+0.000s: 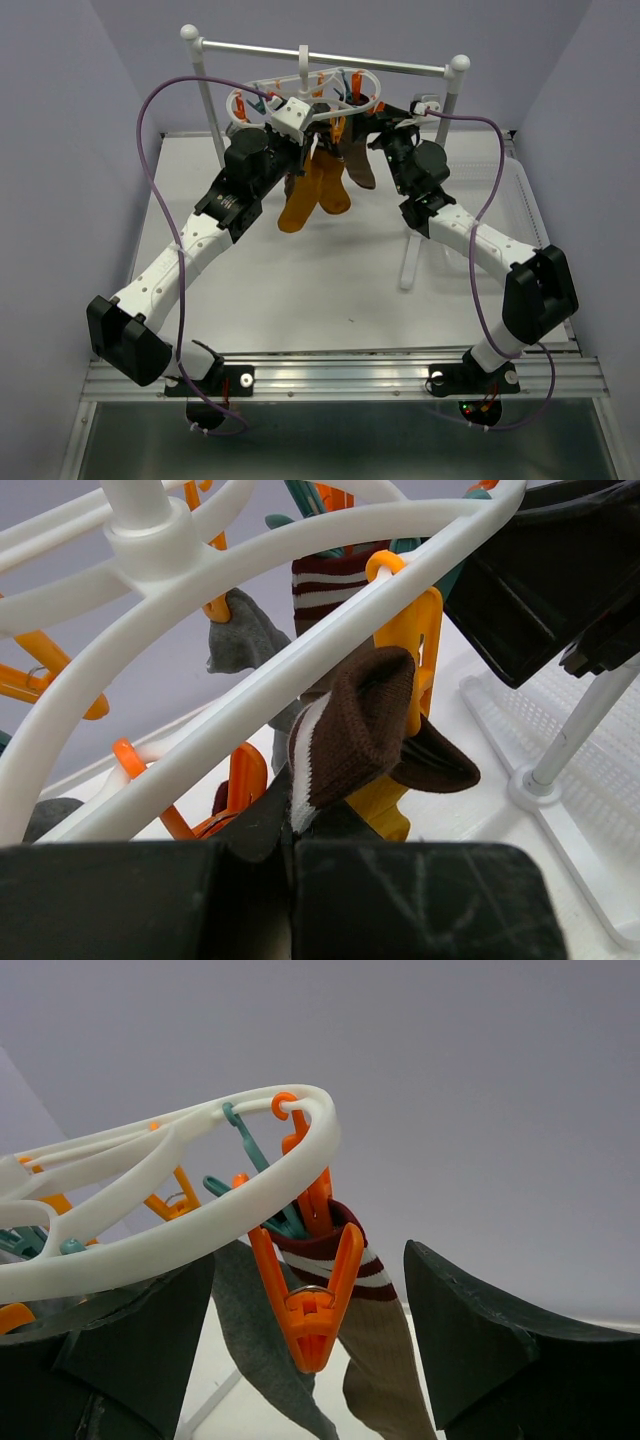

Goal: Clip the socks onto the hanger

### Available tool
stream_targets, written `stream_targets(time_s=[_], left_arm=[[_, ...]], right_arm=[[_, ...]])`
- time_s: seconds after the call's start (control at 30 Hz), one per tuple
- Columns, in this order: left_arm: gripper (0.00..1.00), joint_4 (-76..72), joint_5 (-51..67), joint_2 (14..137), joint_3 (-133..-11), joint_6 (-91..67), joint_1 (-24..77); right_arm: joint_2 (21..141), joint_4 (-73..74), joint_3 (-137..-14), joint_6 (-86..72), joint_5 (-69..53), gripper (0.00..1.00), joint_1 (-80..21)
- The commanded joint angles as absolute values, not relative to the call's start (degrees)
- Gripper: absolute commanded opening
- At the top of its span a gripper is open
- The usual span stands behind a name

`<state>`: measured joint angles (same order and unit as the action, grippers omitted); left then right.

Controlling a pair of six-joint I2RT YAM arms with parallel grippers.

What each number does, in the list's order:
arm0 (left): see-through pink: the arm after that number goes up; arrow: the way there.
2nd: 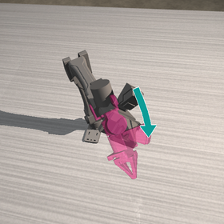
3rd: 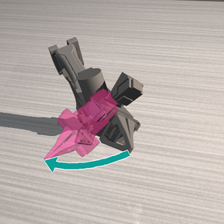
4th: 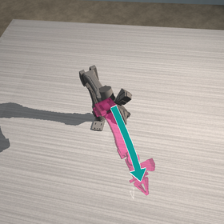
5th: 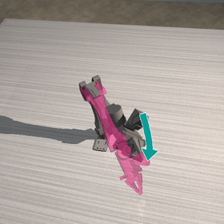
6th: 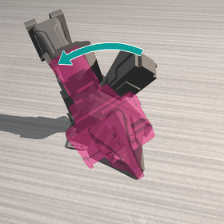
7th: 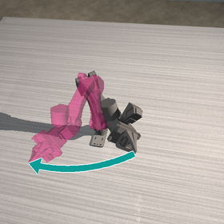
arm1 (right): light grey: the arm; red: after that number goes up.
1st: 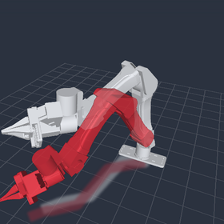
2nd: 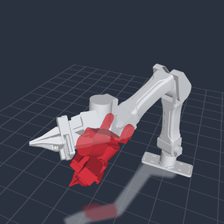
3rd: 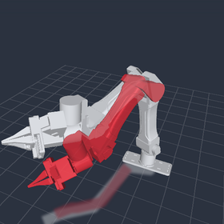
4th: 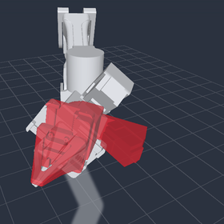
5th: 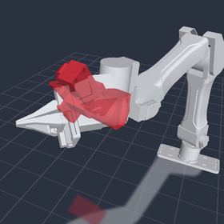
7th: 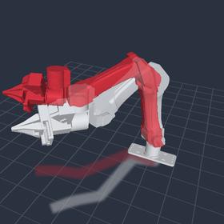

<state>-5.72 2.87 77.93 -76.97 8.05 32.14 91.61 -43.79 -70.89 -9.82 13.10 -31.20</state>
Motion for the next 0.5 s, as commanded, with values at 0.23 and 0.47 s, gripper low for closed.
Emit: stream_targets(time_s=[0.23,0.47], left_arm=[[0.0,-9.4,2.1,76.8,-79.5,8.9,31.9],[0.0,-9.8,2.4,76.8,-79.5,9.4,31.8]], right_arm=[[88.2,-47.2,-71.9,-6.6,15.4,0.82,-31.6],[89.2,-47.6,-73.0,-5.5,14.8,0.79,-31.6]])
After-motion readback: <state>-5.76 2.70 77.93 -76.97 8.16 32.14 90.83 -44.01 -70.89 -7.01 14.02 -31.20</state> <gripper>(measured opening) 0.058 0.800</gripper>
